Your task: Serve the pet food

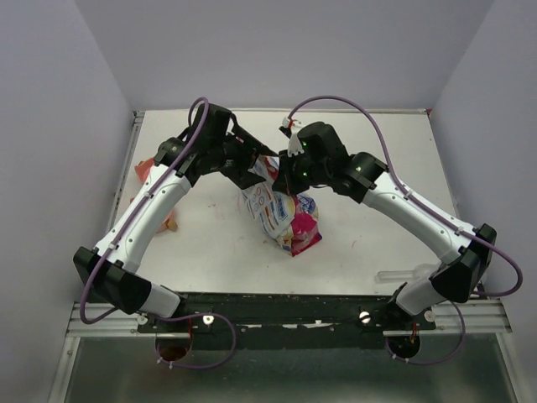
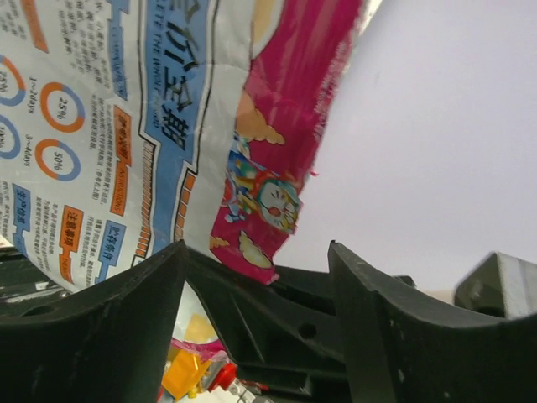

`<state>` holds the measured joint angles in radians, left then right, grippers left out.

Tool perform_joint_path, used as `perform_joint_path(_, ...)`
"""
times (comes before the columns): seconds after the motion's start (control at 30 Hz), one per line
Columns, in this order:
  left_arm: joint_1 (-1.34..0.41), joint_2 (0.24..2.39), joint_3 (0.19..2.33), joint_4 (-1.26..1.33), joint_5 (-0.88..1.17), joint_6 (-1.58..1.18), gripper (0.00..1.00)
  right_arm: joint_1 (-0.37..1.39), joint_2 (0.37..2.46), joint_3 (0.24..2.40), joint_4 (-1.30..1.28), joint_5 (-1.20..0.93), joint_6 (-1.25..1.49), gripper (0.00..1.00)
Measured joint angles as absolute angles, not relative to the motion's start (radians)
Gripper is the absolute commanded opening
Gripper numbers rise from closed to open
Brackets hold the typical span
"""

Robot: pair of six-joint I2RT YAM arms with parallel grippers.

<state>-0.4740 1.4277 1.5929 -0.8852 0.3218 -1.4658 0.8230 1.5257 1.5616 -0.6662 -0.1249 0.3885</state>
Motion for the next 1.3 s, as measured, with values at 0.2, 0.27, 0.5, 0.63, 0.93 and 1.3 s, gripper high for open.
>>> perform_joint_path(0.2, -0.499, 1.436, 1.581, -0.913, 0.286, -1.474, 0.49, 0.824, 1.502, 1.564, -0.667, -0.133, 0.379, 0.22)
perform_joint_path(0.27, -0.5, 1.435, 1.56, -0.909, 0.282, -1.472, 0.41, 0.824, 1.49, 1.564, -0.664, -0.142, 0.385, 0.31)
perform_joint_path(0.5, -0.5, 1.426, 1.524, -0.86, 0.281, -1.438, 0.27, 0.826, 1.477, 1.631, -0.691, -0.167, 0.407, 0.52)
perform_joint_path(0.63, -0.5, 1.381, 1.448, -0.76, 0.292, -1.403, 0.21, 0.82, 1.477, 1.7, -0.717, -0.166, 0.418, 0.53)
perform_joint_path(0.93, -0.484, 1.318, 1.298, -0.515, 0.37, -1.339, 0.1, 0.736, 1.477, 1.731, -0.804, -0.166, 0.425, 0.48)
perform_joint_path(1.3, -0.479, 1.336, 1.305, -0.481, 0.411, -1.258, 0.32, 0.732, 1.475, 1.591, -0.786, -0.281, 0.404, 0.2)
